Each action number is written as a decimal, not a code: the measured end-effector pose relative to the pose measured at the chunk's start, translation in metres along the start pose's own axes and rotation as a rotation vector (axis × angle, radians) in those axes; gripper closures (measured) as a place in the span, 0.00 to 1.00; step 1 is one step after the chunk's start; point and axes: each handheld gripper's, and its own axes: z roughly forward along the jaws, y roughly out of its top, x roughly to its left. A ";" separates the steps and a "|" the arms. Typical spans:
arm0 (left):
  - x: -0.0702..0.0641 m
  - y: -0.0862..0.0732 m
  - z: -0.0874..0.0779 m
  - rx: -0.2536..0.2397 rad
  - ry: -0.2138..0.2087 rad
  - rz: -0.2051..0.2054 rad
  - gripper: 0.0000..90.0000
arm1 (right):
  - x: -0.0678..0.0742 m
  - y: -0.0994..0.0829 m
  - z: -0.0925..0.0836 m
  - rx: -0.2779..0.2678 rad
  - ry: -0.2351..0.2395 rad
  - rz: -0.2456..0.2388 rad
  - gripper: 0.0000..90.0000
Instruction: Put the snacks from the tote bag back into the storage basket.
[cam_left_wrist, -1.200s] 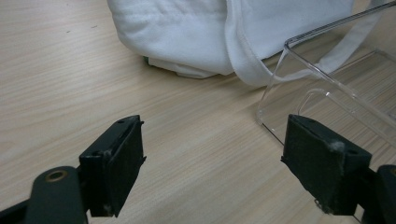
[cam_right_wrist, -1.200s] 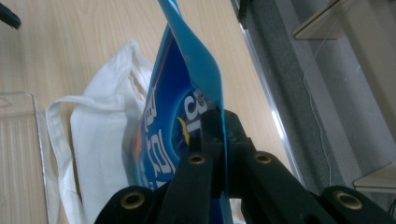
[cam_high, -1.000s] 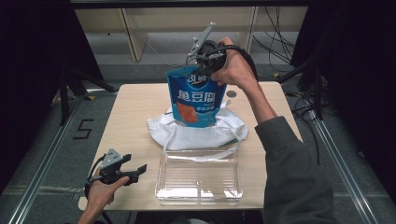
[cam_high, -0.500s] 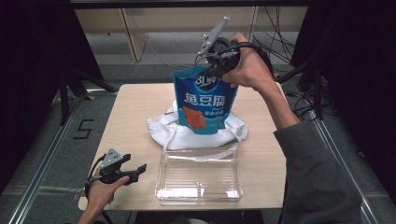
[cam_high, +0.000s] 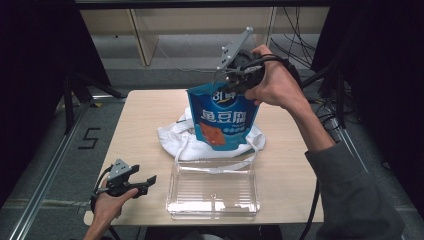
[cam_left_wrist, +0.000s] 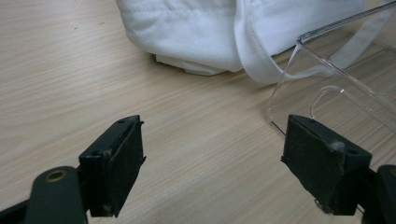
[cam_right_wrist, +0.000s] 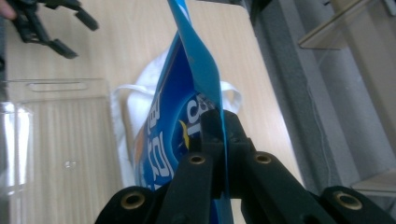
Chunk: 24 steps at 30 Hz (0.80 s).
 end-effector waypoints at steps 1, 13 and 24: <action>0.001 0.000 0.000 0.004 -0.002 0.007 0.22 | 0.001 0.000 0.000 -0.005 0.008 -0.017 1.00; 0.002 -0.001 -0.001 0.001 0.006 0.002 0.22 | 0.026 0.000 -0.006 -0.051 0.081 -0.027 1.00; 0.003 -0.001 -0.002 -0.006 0.006 -0.014 0.22 | 0.047 0.001 -0.007 -0.056 0.121 -0.076 1.00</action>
